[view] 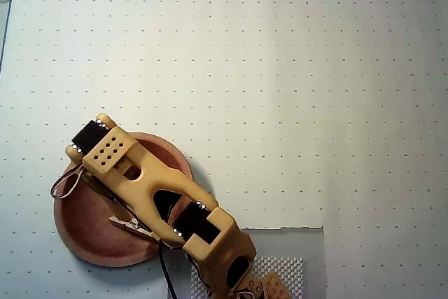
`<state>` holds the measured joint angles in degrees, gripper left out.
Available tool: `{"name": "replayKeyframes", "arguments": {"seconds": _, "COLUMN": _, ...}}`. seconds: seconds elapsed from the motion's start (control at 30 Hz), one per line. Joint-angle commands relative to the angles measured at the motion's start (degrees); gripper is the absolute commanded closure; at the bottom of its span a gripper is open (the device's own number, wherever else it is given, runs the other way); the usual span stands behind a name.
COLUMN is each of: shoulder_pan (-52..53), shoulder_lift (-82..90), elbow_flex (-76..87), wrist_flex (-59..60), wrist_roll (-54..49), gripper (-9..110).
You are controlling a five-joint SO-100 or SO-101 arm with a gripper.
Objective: Grasp a clothespin and put it in the bowl.
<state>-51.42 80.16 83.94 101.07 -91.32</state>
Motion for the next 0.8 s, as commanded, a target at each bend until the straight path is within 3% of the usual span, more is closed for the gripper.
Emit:
{"name": "replayKeyframes", "arguments": {"seconds": 0.0, "shoulder_pan": 0.26, "shoulder_lift": 8.17, "elbow_flex": -2.55, "wrist_flex": 1.41, "wrist_roll": 0.09, "gripper": 87}}
{"name": "replayKeyframes", "arguments": {"seconds": 0.37, "shoulder_pan": 0.35, "shoulder_lift": 18.81, "elbow_flex": -2.02, "wrist_flex": 1.58, "wrist_roll": 0.88, "gripper": 105}}
{"name": "replayKeyframes", "arguments": {"seconds": 0.77, "shoulder_pan": 16.17, "shoulder_lift": 30.5, "elbow_flex": -2.81, "wrist_flex": 1.49, "wrist_roll": 1.05, "gripper": 105}}
